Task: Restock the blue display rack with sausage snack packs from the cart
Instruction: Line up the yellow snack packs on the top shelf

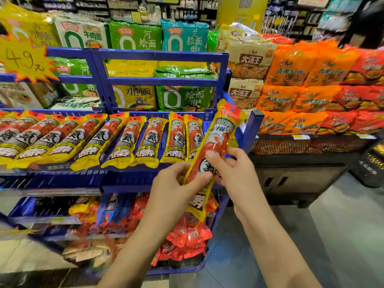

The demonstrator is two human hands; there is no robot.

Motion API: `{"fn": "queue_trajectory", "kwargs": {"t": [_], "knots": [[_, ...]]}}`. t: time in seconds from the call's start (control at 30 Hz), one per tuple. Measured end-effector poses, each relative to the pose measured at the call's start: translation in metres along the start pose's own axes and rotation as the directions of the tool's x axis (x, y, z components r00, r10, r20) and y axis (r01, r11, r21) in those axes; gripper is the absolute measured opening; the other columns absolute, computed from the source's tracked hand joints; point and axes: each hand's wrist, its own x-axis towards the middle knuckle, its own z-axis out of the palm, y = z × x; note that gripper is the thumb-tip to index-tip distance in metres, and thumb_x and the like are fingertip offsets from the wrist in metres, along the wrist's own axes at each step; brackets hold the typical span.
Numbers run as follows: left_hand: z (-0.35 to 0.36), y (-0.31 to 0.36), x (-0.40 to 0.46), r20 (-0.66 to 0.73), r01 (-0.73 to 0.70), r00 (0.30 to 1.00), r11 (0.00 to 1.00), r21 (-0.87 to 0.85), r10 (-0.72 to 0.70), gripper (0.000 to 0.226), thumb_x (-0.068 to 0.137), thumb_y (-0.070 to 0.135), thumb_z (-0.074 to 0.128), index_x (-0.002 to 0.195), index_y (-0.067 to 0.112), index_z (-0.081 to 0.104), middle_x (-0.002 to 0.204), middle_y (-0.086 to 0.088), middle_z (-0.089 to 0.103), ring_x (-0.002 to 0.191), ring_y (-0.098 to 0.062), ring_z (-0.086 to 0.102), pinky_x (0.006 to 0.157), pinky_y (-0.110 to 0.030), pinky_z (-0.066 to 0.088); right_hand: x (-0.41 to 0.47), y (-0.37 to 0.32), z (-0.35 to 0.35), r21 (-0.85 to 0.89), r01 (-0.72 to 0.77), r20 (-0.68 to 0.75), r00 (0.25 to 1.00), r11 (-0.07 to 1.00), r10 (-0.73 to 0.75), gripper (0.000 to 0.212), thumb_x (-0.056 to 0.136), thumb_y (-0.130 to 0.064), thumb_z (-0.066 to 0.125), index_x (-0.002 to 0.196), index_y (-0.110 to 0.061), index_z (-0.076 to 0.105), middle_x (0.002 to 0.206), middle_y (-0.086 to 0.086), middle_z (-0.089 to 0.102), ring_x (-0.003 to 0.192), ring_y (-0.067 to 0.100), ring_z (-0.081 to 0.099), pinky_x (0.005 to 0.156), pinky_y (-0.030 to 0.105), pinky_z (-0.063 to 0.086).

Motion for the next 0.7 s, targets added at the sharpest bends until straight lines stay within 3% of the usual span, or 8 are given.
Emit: {"fn": "queue_trajectory", "kwargs": {"t": [0.1,0.17,0.23,0.3,0.37,0.53,0.7], "knots": [[-0.007,-0.003,0.007,0.030,-0.023,0.999,0.998,0.063,0.021,0.029,0.082,0.043,0.064,0.110,0.041,0.060,0.097,0.025,0.066,0.093,0.013,0.058,0.080,-0.006,0.046,0.018,-0.004,0.003,0.040,-0.002,-0.002,1.000,0.999,0.003,0.042,0.082,-0.032,0.069,0.117,-0.012,0.057,0.100,0.007,0.070,0.094,0.023,0.068,0.088,0.053,0.052],[-0.018,-0.011,0.016,-0.030,-0.065,0.997,0.966,0.251,0.075,0.042,0.087,0.046,0.057,0.125,0.030,0.056,0.117,0.020,0.059,0.110,0.006,0.053,0.095,-0.015,0.042,0.029,-0.011,0.006,-0.034,0.015,-0.017,1.000,0.999,-0.016,0.057,0.073,-0.046,0.067,0.119,-0.014,0.058,0.105,0.007,0.069,0.096,0.023,0.067,0.088,0.050,0.053],[-0.031,-0.024,0.028,-0.058,-0.162,0.966,0.768,0.619,0.250,0.047,0.091,0.047,0.050,0.130,0.020,0.054,0.127,0.005,0.056,0.120,-0.014,0.050,0.103,-0.034,0.038,0.040,-0.016,0.007,-0.161,0.052,-0.019,0.998,0.986,-0.056,0.064,0.072,-0.050,0.062,0.123,-0.013,0.055,0.109,0.006,0.067,0.098,0.023,0.065,0.087,0.045,0.053],[-0.042,-0.042,0.041,0.000,-0.169,0.947,0.496,0.851,0.323,0.053,0.087,0.048,0.054,0.127,0.013,0.056,0.128,-0.007,0.057,0.120,-0.028,0.052,0.104,-0.050,0.037,0.053,-0.017,0.004,-0.342,0.095,-0.032,0.993,0.935,-0.113,0.044,0.087,-0.040,0.056,0.121,-0.012,0.051,0.095,0.002,0.064,0.089,0.021,0.061,0.076,0.035,0.050],[-0.048,-0.055,0.048,0.026,-0.124,0.969,0.395,0.910,0.246,0.055,0.080,0.046,0.066,0.122,0.010,0.059,0.128,-0.012,0.058,0.120,-0.033,0.053,0.102,-0.057,0.036,0.063,-0.015,0.003,-0.517,0.116,-0.059,0.984,0.848,-0.170,0.027,0.094,-0.032,0.049,0.112,-0.012,0.046,0.082,0.000,0.058,0.079,0.022,0.056,0.063,0.033,0.041],[-0.049,-0.068,0.051,0.052,-0.124,0.968,0.293,0.948,0.244,0.051,0.074,0.043,0.071,0.113,0.010,0.066,0.128,-0.016,0.058,0.119,-0.035,0.054,0.099,-0.057,0.039,0.086,-0.007,0.014,-0.767,0.099,-0.084,0.964,0.634,-0.251,0.034,0.099,-0.023,0.040,0.124,0.000,0.042,0.106,0.019,0.063,0.095,0.036,0.060,0.063,0.033,0.035],[-0.049,-0.073,0.049,0.070,-0.145,0.961,0.273,0.951,0.267,0.052,0.076,0.045,0.070,0.115,0.011,0.066,0.131,-0.015,0.056,0.124,-0.034,0.051,0.102,-0.056,0.037,0.105,-0.002,0.024,-0.807,0.001,-0.126,0.977,0.591,-0.173,0.035,0.100,-0.016,0.038,0.130,0.002,0.039,0.121,0.024,0.057,0.108,0.039,0.057,0.072,0.036,0.043]]}}
